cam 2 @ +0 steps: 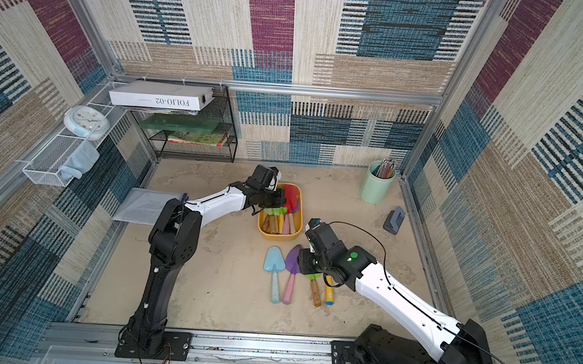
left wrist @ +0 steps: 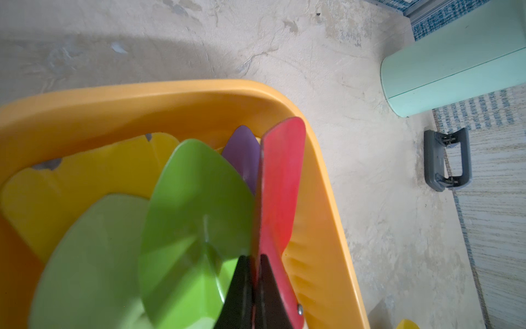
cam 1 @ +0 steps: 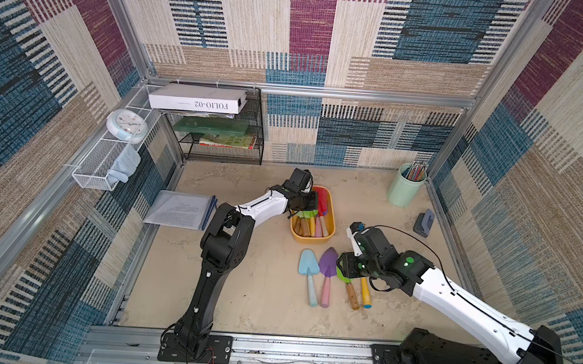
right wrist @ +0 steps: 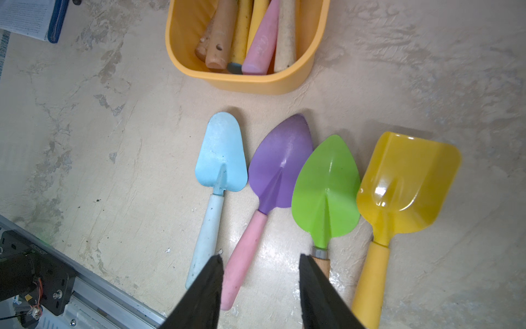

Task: Put the shovel into the storage box
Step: Place the shovel in the storage box.

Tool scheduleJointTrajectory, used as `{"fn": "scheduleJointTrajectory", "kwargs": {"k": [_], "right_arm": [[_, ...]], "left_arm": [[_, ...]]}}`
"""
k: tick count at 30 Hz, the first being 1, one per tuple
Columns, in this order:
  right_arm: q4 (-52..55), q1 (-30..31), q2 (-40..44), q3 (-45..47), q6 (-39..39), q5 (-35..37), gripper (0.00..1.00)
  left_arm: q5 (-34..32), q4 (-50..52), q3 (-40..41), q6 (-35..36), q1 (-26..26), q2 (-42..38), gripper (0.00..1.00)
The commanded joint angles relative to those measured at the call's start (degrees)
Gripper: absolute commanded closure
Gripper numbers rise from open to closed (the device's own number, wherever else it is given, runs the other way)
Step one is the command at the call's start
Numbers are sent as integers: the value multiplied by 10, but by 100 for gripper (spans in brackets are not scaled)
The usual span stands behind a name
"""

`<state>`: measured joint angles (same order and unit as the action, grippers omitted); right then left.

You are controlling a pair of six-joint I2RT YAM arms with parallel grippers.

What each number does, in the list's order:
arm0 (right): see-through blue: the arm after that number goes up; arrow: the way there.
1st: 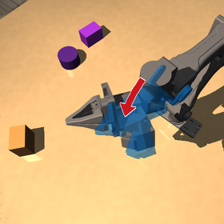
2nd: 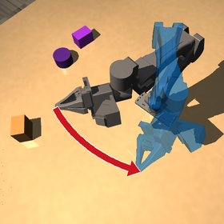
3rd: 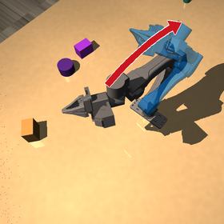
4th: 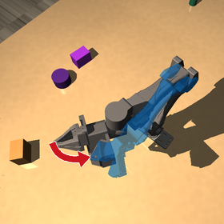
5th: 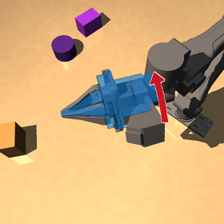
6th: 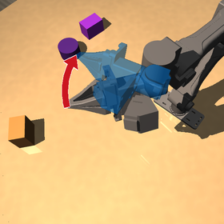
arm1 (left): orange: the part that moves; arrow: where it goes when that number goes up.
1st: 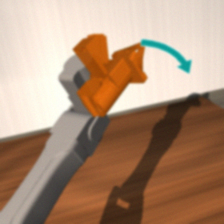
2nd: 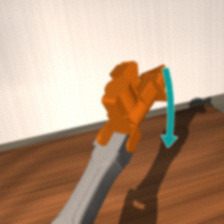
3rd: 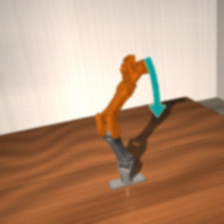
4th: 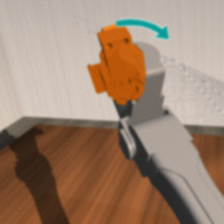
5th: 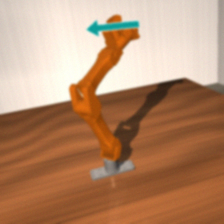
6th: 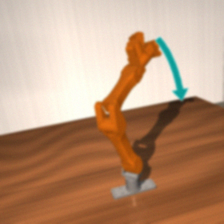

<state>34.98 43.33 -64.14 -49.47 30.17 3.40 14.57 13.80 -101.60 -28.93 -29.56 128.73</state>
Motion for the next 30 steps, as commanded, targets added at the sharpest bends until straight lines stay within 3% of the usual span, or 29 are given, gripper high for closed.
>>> {"fn": "scheduleJointTrajectory", "kwargs": {"k": [1, 8, 21, 30], "right_arm": [[-9, 0, 1, 2, -2, 0, 53], [-12, 0, 0, 3, -1, -2, 52], [-13, 0, 9, 9, 4, 9, 52], [10, -20, 11, 28, 65, 75, 53]], "left_arm": [[18, 13, -6, 3, -1, 3, 96], [31, 25, -10, 13, -1, -1, 73], [28, 56, -12, 24, -1, -23, 64], [16, 58, 32, 37, -2, -92, 63]]}}
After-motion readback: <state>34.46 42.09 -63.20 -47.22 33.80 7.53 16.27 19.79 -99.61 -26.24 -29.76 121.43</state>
